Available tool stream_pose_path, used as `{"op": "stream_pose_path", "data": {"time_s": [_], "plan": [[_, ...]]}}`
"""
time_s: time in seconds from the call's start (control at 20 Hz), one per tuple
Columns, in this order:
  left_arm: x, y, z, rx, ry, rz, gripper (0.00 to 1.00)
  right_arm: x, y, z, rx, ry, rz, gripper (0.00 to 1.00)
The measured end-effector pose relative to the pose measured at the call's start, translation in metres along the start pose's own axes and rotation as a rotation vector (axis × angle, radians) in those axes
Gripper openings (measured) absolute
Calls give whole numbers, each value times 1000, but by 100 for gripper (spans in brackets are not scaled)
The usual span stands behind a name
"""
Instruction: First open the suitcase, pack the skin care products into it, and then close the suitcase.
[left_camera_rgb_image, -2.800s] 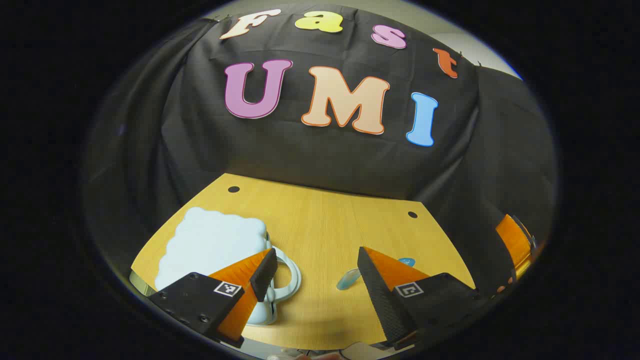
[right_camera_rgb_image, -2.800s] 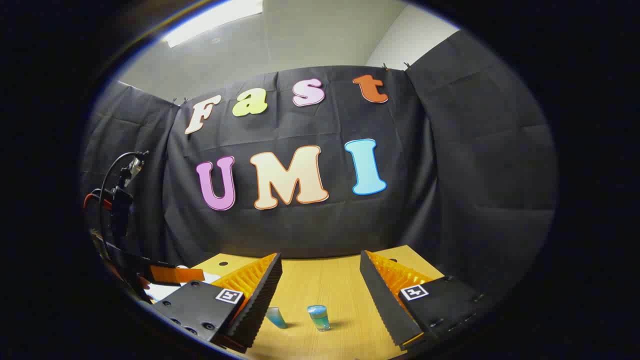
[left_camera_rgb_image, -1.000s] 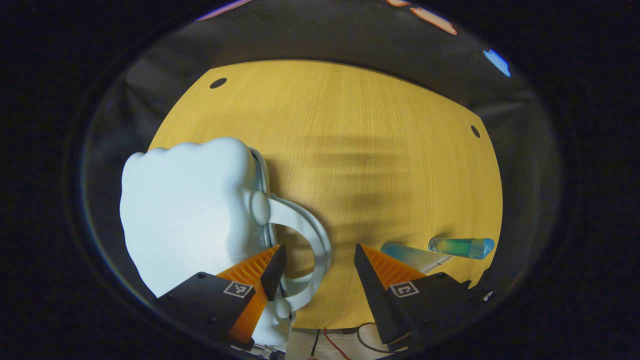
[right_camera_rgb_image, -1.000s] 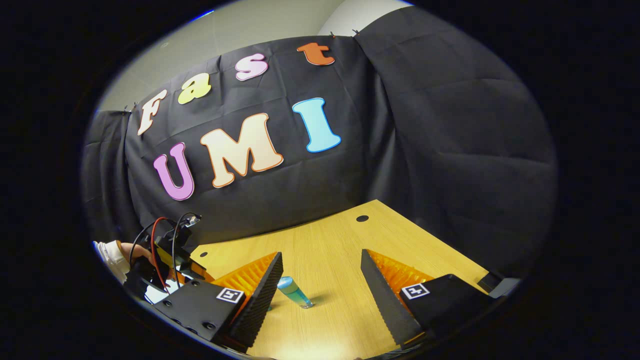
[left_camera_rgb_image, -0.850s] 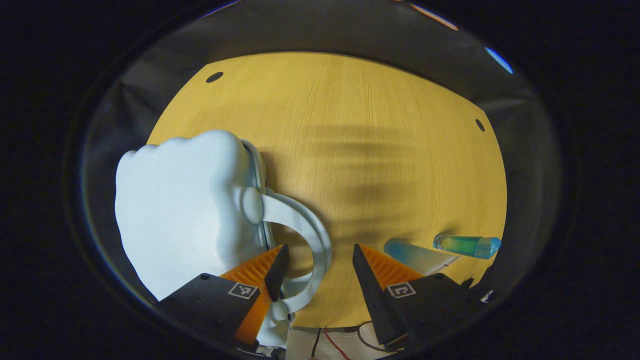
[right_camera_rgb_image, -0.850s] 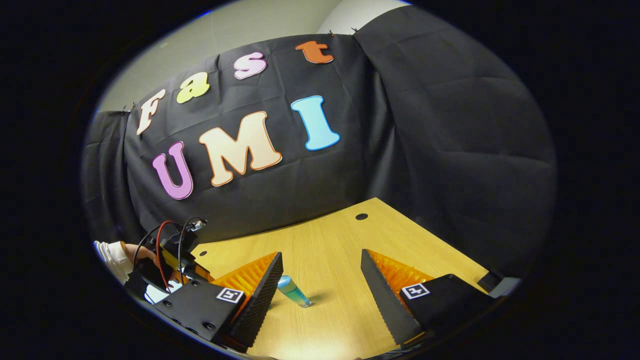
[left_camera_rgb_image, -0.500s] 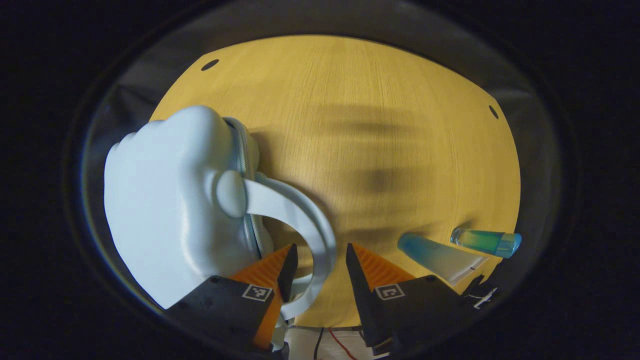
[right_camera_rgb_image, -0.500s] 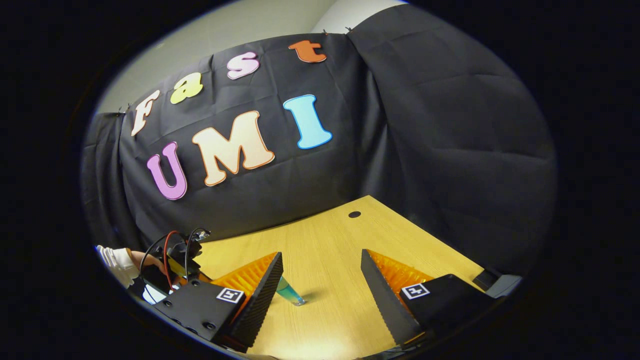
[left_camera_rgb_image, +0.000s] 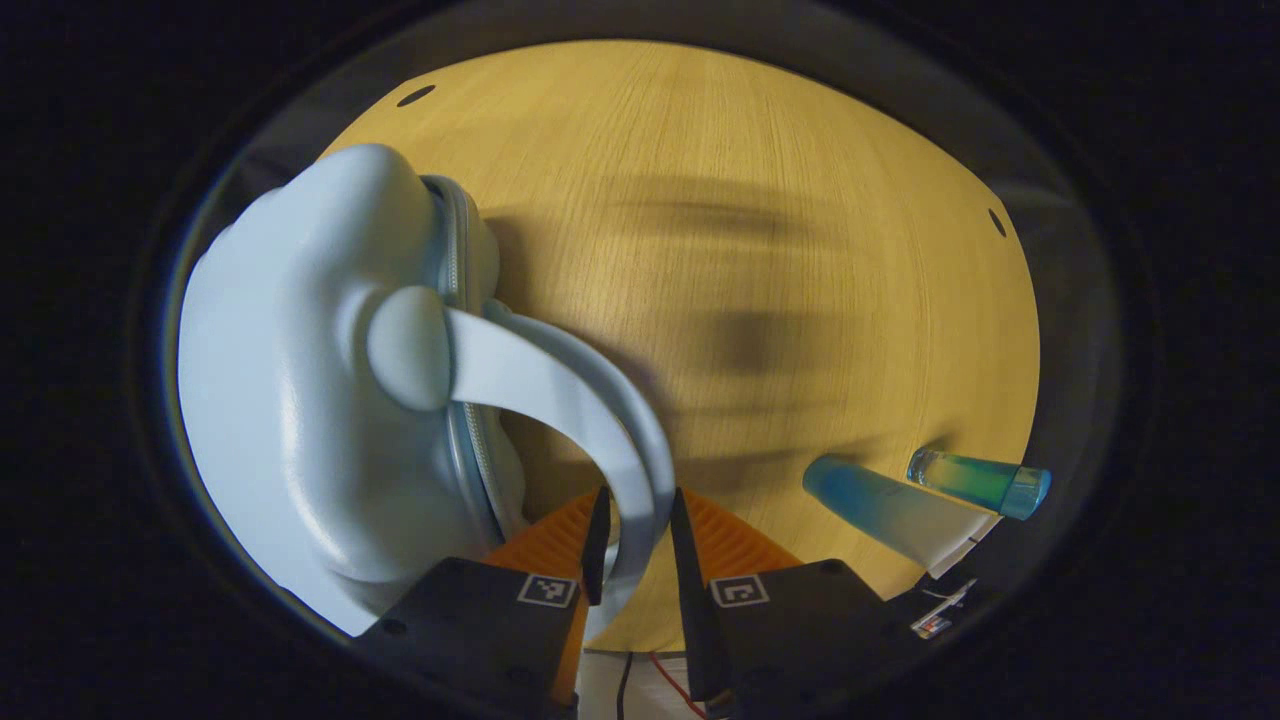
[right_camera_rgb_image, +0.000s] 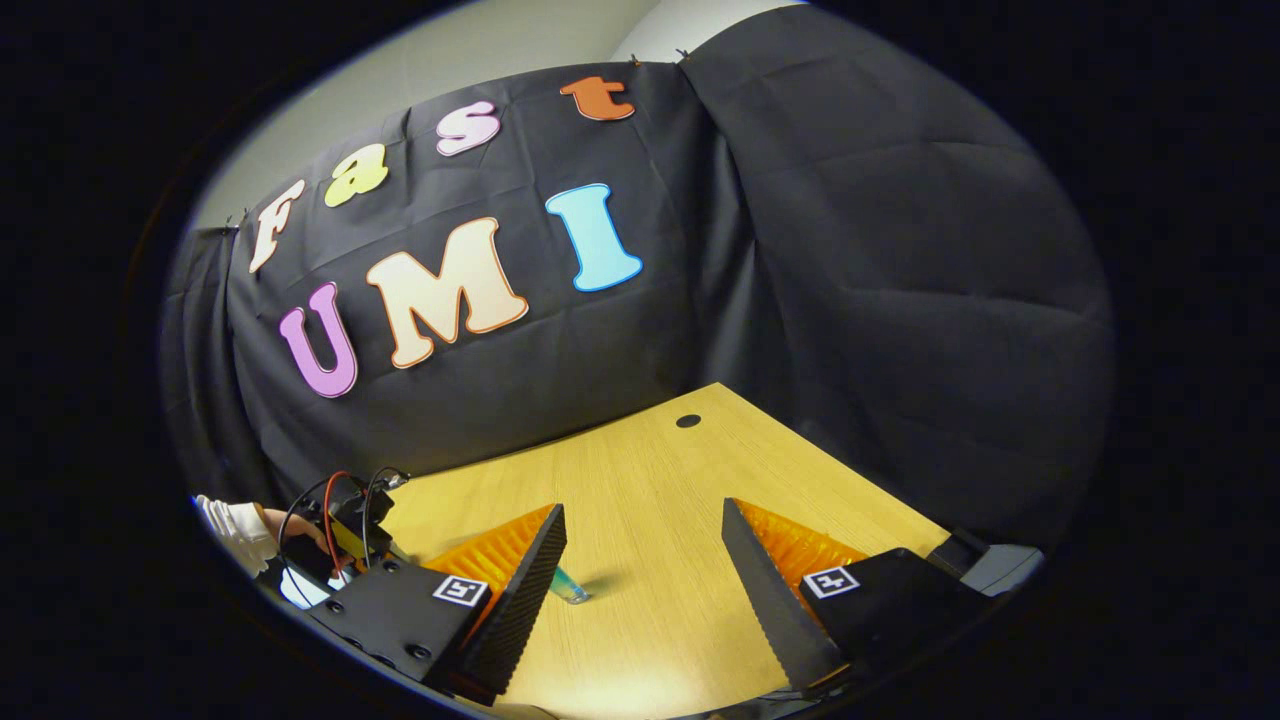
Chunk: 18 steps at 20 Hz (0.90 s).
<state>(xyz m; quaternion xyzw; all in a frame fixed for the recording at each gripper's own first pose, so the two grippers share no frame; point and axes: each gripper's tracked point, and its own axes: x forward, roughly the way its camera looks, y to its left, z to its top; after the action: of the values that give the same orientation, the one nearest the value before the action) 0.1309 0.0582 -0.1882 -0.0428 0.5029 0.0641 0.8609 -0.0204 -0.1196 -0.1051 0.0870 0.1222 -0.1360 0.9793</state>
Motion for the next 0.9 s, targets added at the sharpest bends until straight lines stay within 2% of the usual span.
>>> {"op": "stream_pose_path", "data": {"time_s": [0.05,0.15,0.2,0.25,0.6,0.65,0.75,0.9], "plan": [[0,-1,0,4,0,-3,33,0,0,0,-2,4,0,98],[-5,-2,1,34,-2,-6,23,1,0,-1,-6,8,1,98],[-7,-2,2,46,-6,-4,19,1,0,-2,-8,7,3,94],[-10,-3,3,54,-8,-1,18,2,0,-2,-9,8,5,98],[-27,-3,4,56,-22,-44,14,8,6,-2,-9,10,22,98],[-31,-2,4,49,-27,-54,14,9,8,-2,-11,11,24,94],[-35,-2,5,35,-28,-79,12,9,12,-3,-15,11,31,98],[-36,-2,5,47,-36,-93,8,6,14,-4,-24,12,33,98]]}}
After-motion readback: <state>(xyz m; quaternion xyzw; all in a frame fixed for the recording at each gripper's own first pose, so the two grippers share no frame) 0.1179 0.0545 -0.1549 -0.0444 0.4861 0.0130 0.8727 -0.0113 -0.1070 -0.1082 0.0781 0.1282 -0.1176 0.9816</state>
